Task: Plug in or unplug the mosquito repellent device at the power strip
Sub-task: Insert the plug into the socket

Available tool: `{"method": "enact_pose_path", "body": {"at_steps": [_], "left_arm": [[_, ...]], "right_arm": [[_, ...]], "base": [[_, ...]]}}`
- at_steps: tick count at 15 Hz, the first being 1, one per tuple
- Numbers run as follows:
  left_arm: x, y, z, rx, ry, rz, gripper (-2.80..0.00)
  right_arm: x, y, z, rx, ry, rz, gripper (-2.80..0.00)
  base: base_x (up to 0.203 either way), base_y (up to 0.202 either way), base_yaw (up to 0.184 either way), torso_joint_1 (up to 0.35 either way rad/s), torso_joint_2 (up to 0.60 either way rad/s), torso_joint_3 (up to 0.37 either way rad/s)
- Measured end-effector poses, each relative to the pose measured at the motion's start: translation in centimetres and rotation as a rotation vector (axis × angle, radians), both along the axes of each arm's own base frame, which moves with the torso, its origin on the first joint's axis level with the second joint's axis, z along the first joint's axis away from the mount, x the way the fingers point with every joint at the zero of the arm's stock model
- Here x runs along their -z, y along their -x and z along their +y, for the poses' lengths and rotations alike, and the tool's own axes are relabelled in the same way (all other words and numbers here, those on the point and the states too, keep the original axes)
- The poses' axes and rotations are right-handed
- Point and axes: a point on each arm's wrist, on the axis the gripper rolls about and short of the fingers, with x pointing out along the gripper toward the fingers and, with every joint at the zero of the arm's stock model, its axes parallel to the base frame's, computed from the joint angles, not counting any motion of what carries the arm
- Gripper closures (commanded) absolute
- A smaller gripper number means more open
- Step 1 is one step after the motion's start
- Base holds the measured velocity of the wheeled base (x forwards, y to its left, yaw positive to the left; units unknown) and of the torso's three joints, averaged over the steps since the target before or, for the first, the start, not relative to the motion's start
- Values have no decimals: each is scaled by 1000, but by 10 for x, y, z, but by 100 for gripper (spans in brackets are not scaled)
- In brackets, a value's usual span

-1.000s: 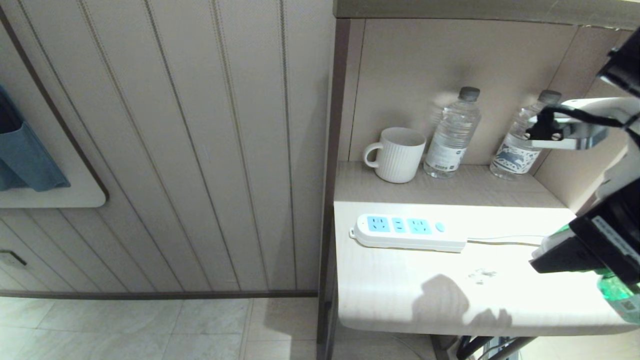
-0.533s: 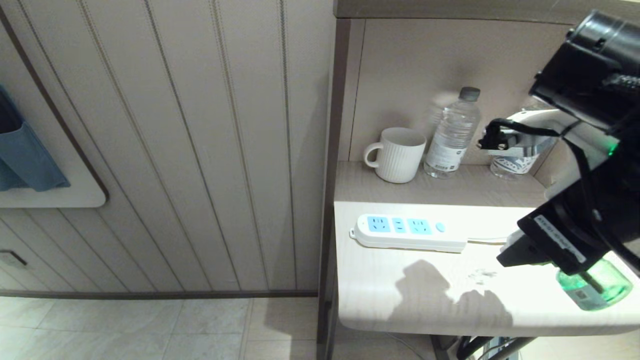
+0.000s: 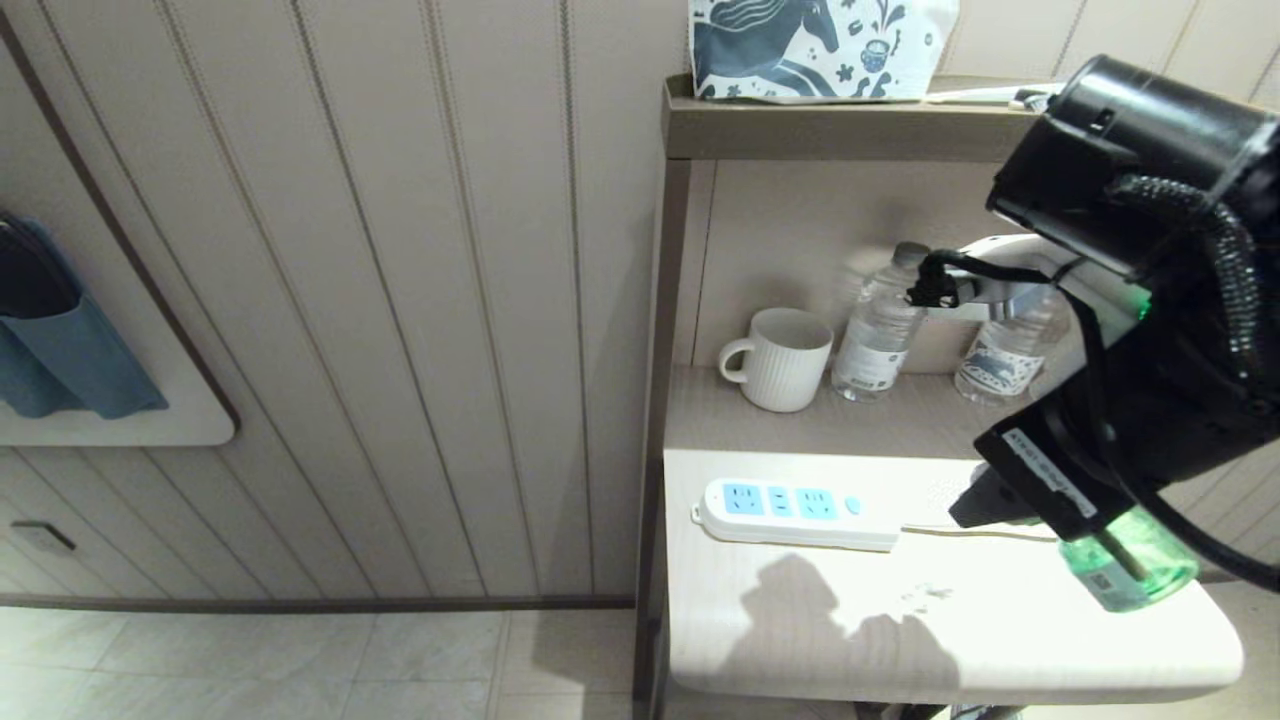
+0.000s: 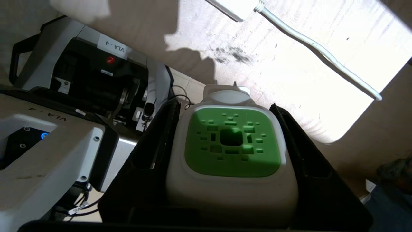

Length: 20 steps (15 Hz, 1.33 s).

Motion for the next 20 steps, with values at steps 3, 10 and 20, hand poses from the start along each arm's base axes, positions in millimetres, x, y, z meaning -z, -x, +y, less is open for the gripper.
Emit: {"method": "enact_pose_path", "body": {"at_steps": [3, 10, 20], "left_arm": [[0, 0, 0, 1, 0, 0, 0], [0, 0, 0, 0, 0, 0, 0], [0, 0, 0, 0, 0, 0, 0]], "right_arm": [[11, -16, 9, 34, -3, 26, 0], [34, -46, 25, 86, -41, 88, 0], [78, -96, 30, 244, -180, 281, 0]], "base": [[0, 0, 0, 235, -518, -292], [0, 0, 0, 242, -518, -283], [0, 0, 0, 20, -38, -21]]}}
